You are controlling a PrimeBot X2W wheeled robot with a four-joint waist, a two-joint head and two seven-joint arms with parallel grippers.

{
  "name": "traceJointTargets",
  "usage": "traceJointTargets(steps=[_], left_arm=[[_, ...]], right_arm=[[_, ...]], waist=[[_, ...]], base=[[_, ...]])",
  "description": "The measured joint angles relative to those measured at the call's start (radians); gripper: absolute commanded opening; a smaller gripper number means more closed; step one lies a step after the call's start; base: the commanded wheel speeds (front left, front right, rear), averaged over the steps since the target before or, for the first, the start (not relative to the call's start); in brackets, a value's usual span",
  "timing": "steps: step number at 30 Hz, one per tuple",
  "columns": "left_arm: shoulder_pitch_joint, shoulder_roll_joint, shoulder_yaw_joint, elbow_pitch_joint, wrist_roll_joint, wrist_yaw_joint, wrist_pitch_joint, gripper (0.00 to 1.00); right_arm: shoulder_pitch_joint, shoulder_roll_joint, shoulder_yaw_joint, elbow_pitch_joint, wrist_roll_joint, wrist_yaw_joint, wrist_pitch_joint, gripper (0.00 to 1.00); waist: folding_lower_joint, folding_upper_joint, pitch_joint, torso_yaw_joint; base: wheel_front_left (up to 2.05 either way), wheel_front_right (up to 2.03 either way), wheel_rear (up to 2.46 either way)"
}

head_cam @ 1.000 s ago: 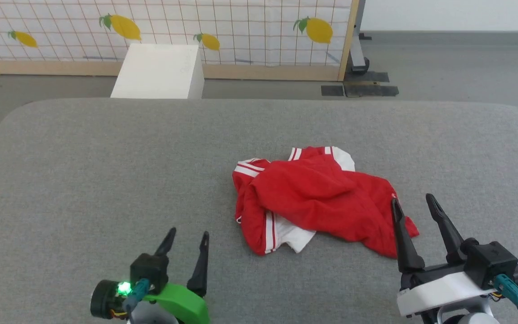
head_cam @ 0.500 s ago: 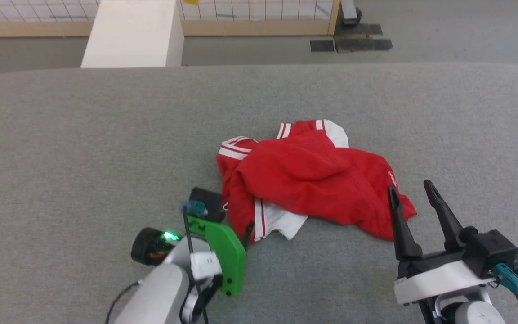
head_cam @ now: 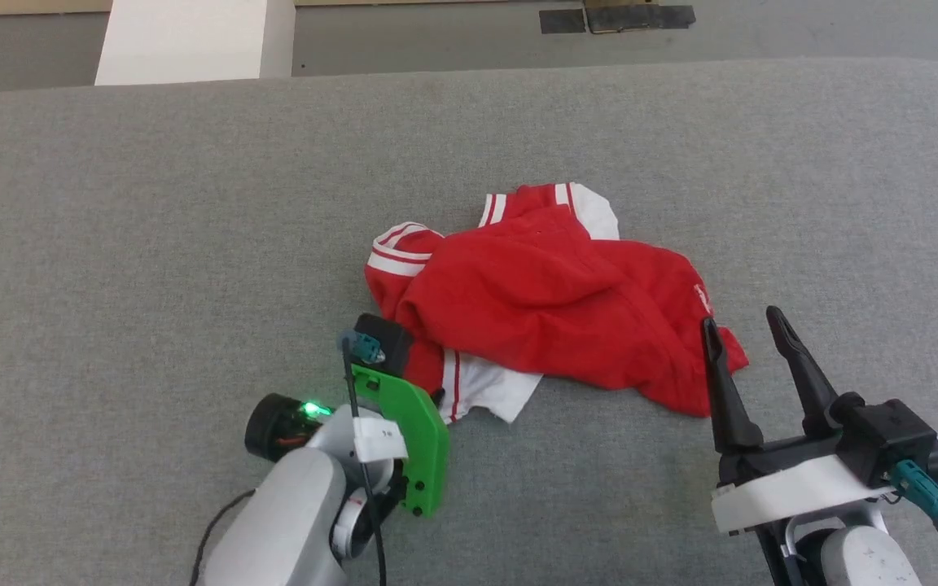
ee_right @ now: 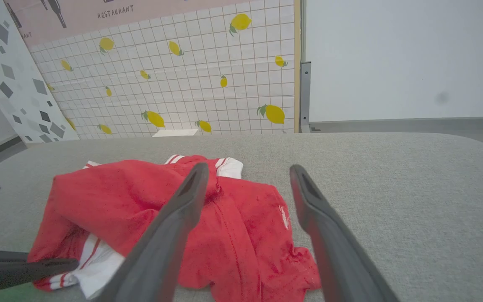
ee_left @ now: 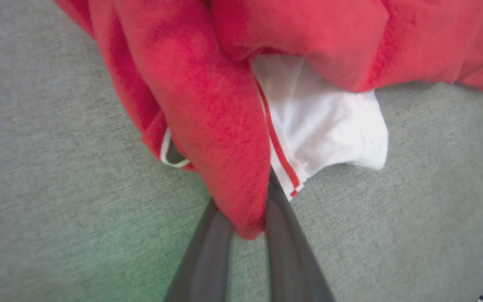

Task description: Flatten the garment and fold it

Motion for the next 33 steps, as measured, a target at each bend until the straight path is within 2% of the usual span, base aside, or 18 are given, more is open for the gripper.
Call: traceJointTargets(steps=[4,9,13,16,19,21,26,30,31,33], left_arm=[[0.025,0.001,0.015,-0.008,-0.007,0.003,-0.051,0.0],[0.051,0.038,0.081,-0.085,0.004,0.065,-0.143,0.0],[0.046,0.12,0.133,-0.179,0.089,0.136,-0.216,0.0],[0.039,0.173,0.153,-0.227,0.144,0.16,-0.269,0.0],[0.05,0.204,0.122,-0.208,0.189,0.156,-0.279,0.0],[0.079,0.208,0.088,-0.161,0.192,0.137,-0.261,0.0],[0.165,0.193,0.002,-0.008,0.189,0.086,-0.231,0.0],[0.178,0.165,-0.019,0.061,0.18,0.071,-0.247,0.0],[0.176,0.162,-0.022,0.072,0.179,0.07,-0.256,1.0],[0.171,0.154,-0.026,0.091,0.179,0.071,-0.271,1.0]], right_arm=[[0.0,0.0,-0.003,0.015,0.0,0.0,-0.001,1.0],[0.002,0.0,-0.012,0.022,0.0,0.0,-0.002,1.0],[0.017,0.0,-0.015,0.023,0.0,0.0,-0.001,1.0],[0.024,0.0,-0.015,0.023,0.004,0.0,-0.001,1.0],[0.025,0.0,-0.01,0.024,0.008,0.0,-0.001,1.0],[0.024,0.0,-0.005,0.023,0.01,0.0,-0.001,1.0],[0.024,0.0,-0.007,0.025,0.017,0.0,-0.002,1.0],[0.025,0.0,-0.012,0.026,0.017,0.0,-0.002,1.0],[0.025,0.0,-0.014,0.026,0.017,0.0,-0.002,1.0],[0.026,0.0,-0.021,0.027,0.017,0.0,-0.002,1.0]], waist=[[0.0,0.0,-0.022,0.01],[0.0,0.0,-0.068,0.029],[0.0,0.0,-0.109,0.048],[0.0,0.0,-0.132,0.061],[0.0,0.0,-0.145,0.071],[0.0,0.0,-0.145,0.07],[0.0,0.0,-0.136,0.061],[-0.0001,0.0,-0.137,0.063],[0.0,0.0,-0.138,0.066],[0.0,0.0,-0.142,0.071]], base=[[0.0,0.0,0.0],[0.0,0.0,0.0],[0.0,0.0,0.0],[0.0,0.0,0.0],[0.0,0.0,0.0],[0.0,0.0,0.0],[0.0,0.0,0.0],[0.0,0.0,0.0],[0.0,0.0,0.0],[0.0,0.0,0.0]])
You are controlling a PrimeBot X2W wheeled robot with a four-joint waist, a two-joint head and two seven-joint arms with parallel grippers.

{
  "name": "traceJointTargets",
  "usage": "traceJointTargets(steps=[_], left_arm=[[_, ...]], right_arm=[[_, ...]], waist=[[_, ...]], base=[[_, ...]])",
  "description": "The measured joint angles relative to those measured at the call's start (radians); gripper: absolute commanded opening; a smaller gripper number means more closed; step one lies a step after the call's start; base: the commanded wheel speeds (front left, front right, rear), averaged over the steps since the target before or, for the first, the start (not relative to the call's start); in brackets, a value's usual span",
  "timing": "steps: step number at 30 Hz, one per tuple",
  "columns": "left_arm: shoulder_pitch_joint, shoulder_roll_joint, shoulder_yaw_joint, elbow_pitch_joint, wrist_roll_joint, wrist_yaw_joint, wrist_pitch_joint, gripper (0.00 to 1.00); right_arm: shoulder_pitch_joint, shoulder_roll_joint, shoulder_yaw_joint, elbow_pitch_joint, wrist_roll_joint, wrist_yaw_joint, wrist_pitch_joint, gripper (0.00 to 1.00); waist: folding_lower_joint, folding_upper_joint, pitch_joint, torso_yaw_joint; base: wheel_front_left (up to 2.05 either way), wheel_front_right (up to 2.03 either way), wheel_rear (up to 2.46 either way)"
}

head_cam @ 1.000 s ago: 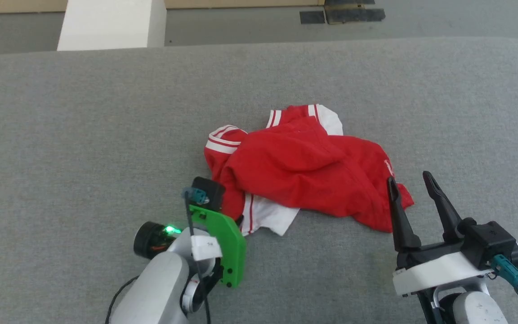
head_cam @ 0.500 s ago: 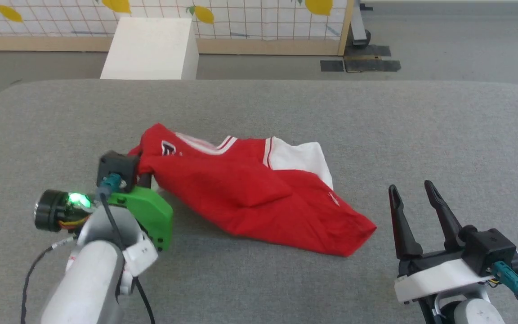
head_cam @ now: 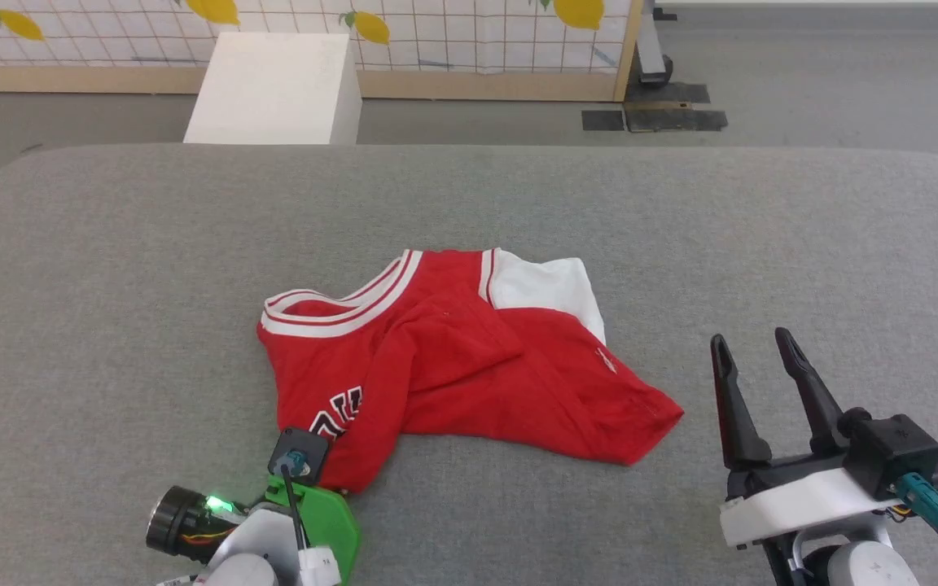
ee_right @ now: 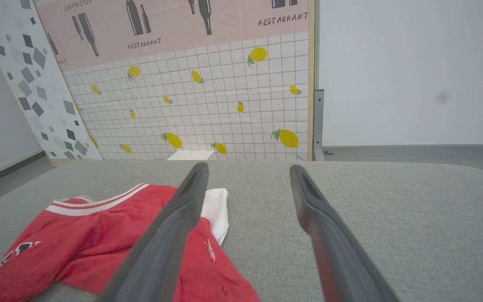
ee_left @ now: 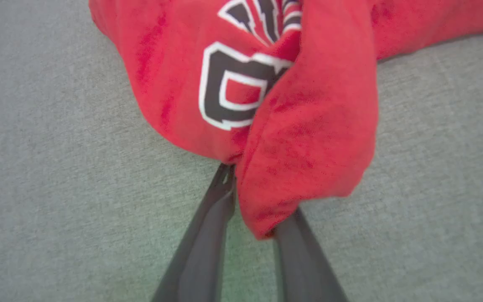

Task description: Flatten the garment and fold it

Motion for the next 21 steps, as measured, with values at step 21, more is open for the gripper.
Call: traceJointTargets(steps=[21], left_arm=[[0.072,-0.007,0.137,-0.292,-0.022,0.118,-0.453,1.0]], right_arm=[[0.052,0.0,-0.018,0.0,0.003,0.0,0.002,1.0]], waist=[[0.0,0.0,-0.098,0.079]], base=[[0.0,0.0,0.0]])
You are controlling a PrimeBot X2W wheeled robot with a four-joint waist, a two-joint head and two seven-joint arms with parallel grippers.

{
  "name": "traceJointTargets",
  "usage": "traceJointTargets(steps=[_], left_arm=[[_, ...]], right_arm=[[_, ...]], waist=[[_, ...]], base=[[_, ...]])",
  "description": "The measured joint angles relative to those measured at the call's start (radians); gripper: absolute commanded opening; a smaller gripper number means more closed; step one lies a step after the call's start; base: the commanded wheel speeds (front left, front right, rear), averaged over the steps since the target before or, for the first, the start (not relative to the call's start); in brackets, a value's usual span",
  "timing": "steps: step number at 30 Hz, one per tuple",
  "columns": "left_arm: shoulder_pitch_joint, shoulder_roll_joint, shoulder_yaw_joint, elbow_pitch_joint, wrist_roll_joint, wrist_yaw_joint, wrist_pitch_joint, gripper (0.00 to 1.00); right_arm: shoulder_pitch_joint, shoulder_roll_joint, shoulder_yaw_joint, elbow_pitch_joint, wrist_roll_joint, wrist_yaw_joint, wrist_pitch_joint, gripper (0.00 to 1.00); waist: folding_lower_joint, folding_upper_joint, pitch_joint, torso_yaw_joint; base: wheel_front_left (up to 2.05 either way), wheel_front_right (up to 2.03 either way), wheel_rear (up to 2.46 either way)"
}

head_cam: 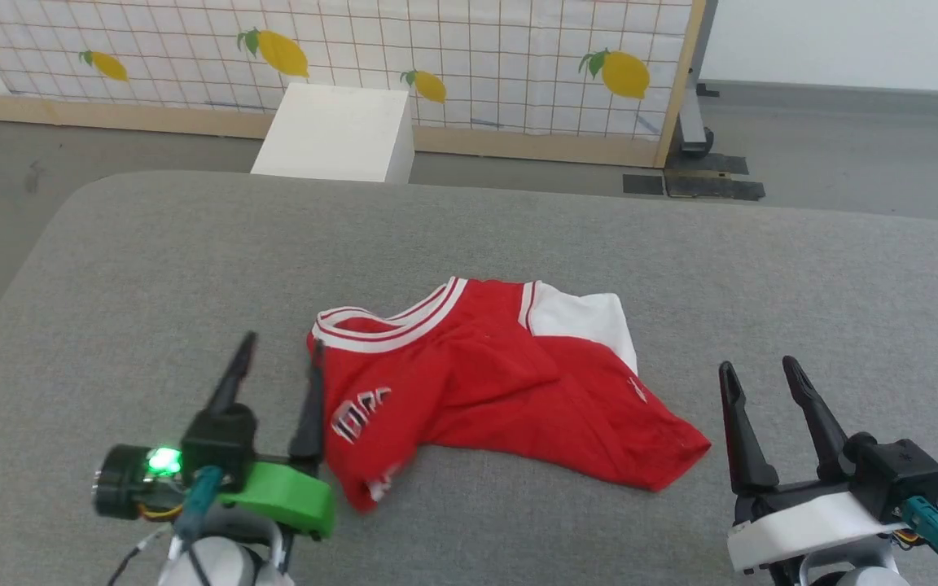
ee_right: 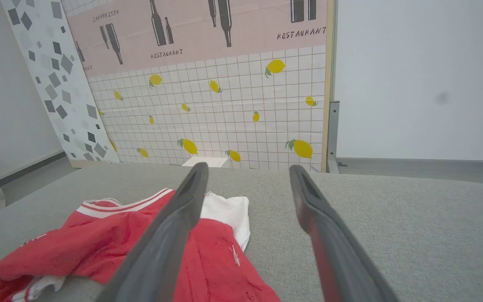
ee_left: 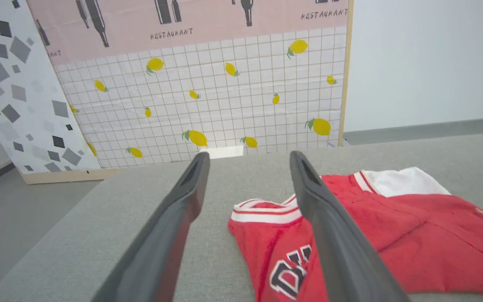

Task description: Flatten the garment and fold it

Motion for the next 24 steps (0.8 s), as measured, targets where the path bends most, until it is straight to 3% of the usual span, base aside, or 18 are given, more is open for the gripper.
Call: traceJointTargets(steps=[7,11,15,21,24], left_arm=[[0.039,-0.015,0.038,-0.046,0.036,0.033,-0.037,1.0],[0.04,-0.05,0.045,-0.067,0.093,0.03,-0.04,1.0],[0.04,-0.073,0.04,-0.044,0.1,0.004,-0.04,1.0],[0.037,-0.112,0.041,-0.016,0.106,-0.03,-0.04,1.0],[0.03,-0.128,0.043,-0.011,0.113,-0.045,-0.04,1.0]], right_arm=[[0.0,0.0,0.0,-0.013,0.0,0.0,0.041,1.0],[-0.097,-0.005,0.018,0.01,-0.01,0.0,0.273,1.0],[-0.213,-0.052,0.041,0.062,0.013,0.001,0.483,1.0],[-0.421,-0.103,0.021,0.2,0.083,0.001,0.806,1.0],[-0.5,-0.119,-0.006,0.277,0.081,0.001,0.918,1.0]], waist=[[0.0,0.0,0.014,0.014],[0.0,0.0,0.049,0.044],[0.0,0.0,0.081,0.069],[0.0,0.0,0.141,0.123],[0.0,0.0,0.169,0.151]], base=[[0.0,0.0,0.0],[0.0,0.0,0.0],[0.0,0.0,0.0],[0.0,0.0,0.0],[0.0,0.0,0.0]])
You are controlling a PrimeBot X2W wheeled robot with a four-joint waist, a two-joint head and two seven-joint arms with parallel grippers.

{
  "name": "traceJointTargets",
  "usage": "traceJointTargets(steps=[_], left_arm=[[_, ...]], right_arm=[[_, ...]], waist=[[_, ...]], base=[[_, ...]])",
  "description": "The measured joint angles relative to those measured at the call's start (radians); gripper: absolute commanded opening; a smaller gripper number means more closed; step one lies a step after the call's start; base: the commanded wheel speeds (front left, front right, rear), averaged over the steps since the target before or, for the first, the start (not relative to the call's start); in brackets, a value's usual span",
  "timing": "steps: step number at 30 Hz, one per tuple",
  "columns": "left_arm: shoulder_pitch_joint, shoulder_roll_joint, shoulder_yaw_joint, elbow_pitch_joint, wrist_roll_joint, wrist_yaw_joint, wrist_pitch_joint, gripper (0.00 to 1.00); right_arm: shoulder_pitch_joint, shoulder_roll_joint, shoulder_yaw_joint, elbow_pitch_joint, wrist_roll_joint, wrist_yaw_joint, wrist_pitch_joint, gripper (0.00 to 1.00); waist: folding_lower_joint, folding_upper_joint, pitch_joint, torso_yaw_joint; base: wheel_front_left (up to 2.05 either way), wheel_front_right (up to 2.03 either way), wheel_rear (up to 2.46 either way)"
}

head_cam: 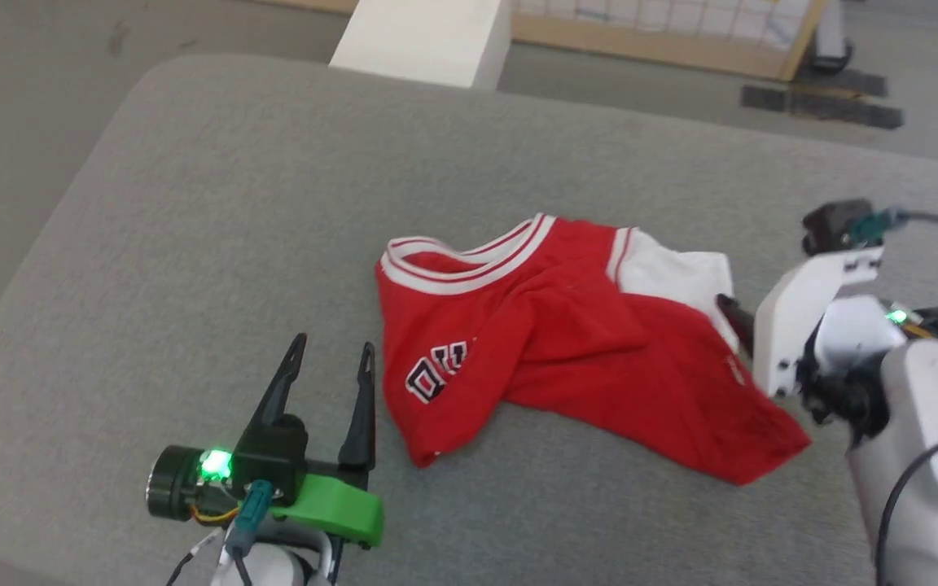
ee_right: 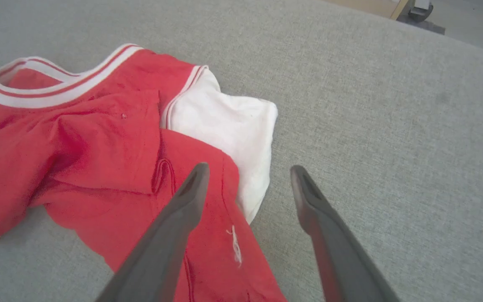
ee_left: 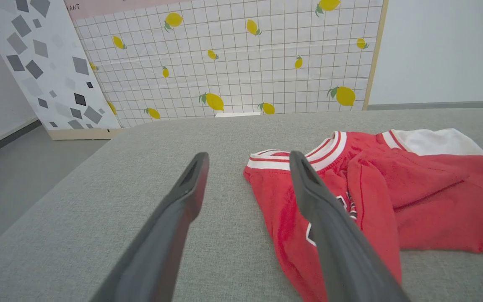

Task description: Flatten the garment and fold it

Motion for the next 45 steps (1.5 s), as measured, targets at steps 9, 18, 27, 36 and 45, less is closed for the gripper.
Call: traceJointTargets(steps=[9,18,27,36,45], left_arm=[[-0.043,-0.045,0.016,0.001,0.021,-0.026,0.0,1.0],[-0.043,-0.062,0.05,0.015,0.033,-0.039,0.0,1.0],[-0.025,-0.065,0.081,0.021,0.045,-0.054,0.0,1.0],[-0.014,-0.065,0.099,0.014,0.05,-0.064,0.0,1.0],[-0.019,-0.072,0.103,0.017,0.051,-0.079,0.0,1.0]], right_arm=[[-0.133,-0.021,-0.055,0.164,-0.08,0.0,0.095,1.0],[-0.142,-0.016,-0.036,0.226,-0.11,0.0,0.027,0.0],[-0.057,-0.082,0.033,0.11,-0.091,0.001,-0.088,0.0],[0.108,-0.201,-0.065,-0.079,-0.086,0.001,-0.036,0.0],[0.191,-0.183,-0.17,-0.094,-0.118,0.001,-0.046,1.0]], waist=[[0.0,0.0,0.082,0.086],[0.0001,0.0,0.106,0.116],[0.0,0.0,0.041,0.059],[0.0,0.0,-0.019,-0.044],[0.0,0.0,-0.02,-0.108]], base=[[0.0,0.0,0.0],[0.0,0.0,0.0],[0.0,0.0,0.0],[0.0,0.0,0.0],[0.0,0.0,0.0]])
